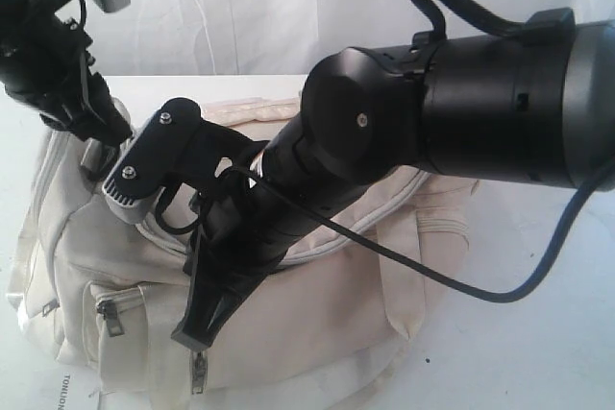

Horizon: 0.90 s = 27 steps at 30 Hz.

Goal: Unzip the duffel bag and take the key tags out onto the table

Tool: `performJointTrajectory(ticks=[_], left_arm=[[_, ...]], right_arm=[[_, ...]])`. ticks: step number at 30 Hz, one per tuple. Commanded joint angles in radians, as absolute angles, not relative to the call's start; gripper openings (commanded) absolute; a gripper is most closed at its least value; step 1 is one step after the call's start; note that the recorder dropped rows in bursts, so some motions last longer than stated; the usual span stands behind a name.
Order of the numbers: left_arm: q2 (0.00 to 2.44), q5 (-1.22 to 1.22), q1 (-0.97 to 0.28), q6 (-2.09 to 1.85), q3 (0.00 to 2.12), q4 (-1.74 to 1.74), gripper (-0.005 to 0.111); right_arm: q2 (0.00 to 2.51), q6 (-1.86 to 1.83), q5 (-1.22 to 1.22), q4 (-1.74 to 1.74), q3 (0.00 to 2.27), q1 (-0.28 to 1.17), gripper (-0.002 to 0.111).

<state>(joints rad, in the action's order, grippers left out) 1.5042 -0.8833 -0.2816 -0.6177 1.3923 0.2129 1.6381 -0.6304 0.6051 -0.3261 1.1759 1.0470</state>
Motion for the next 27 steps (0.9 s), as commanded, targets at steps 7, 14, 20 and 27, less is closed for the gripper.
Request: performJointTrajectory(ticks=[7, 14, 20, 27], left_arm=[[1.541, -0.692, -0.282, -0.514, 1.446, 0.138, 0.0], [1.57, -0.684, -0.282, -0.493, 1.452, 0.143, 0.0], [1.579, -0.856, -0.282, -0.528, 1.556, 0.29, 0.002], [1.655, -1.137, -0.282, -0.532, 1.705, 0.332, 0.041]], right_arm=[[1.636, -0.623, 0.69, -0.319, 1.162, 1.048, 0.0], [1.636, -0.623, 0.68, -0.319, 1.162, 1.048, 0.0], [1.636, -0.623, 0.674, -0.32, 1.162, 1.048, 0.0], [1.636, -0.621, 0.677, -0.32, 1.162, 1.048, 0.0]])
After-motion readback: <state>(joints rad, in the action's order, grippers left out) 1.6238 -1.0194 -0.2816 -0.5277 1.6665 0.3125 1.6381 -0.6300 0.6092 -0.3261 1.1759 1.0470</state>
